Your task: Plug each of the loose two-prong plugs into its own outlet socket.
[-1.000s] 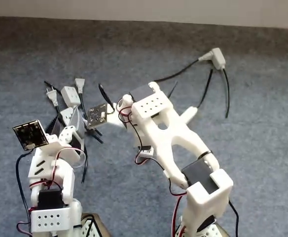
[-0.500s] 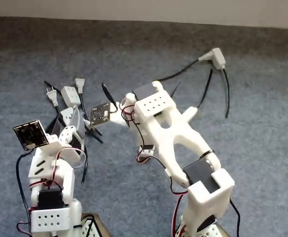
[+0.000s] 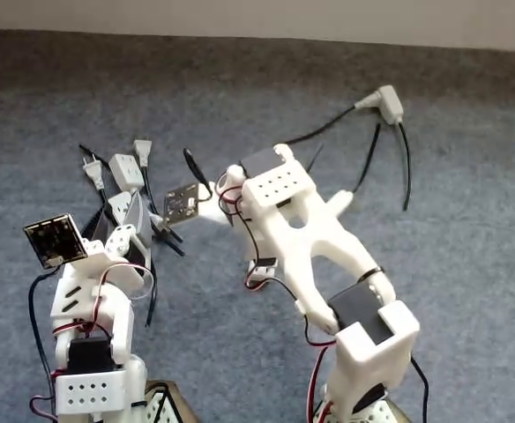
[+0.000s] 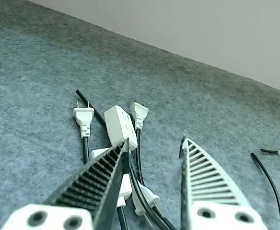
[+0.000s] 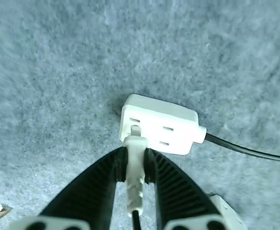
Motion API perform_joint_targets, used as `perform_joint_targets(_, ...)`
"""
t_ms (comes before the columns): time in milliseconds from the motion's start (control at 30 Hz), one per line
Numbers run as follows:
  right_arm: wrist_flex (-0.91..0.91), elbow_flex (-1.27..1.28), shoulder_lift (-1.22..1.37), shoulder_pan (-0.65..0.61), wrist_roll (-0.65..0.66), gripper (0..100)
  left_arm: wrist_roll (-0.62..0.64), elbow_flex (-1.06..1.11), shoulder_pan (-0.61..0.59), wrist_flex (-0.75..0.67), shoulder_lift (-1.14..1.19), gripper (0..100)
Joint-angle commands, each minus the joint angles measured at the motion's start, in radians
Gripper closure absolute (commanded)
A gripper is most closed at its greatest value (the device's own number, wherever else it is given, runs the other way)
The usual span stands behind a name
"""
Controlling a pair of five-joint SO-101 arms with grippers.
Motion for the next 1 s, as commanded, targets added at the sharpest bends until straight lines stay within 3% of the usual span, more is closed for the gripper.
perform_joint_targets(0, -0.008, -0.002, -0.008, -0.024, 0.009, 96.8, -0.002, 0.016, 0.018, 0.0, -0.012, 81)
perform_joint_targets(267, -0.022, 0.094, -0.008, -0.015, 0.008, 96.8, -0.002, 0.016, 0.018, 0.0, -0.012, 81)
perform_joint_targets(667, -0.209, 0.105, -0.01, 0.013, 0.008, 96.8, -0.002, 0.016, 0.018, 0.0, -0.012, 81)
perform_joint_targets(967, -0.22, 0.182, -0.01, 0.013, 0.008, 96.8, -0.002, 0.016, 0.018, -0.002, -0.012, 81)
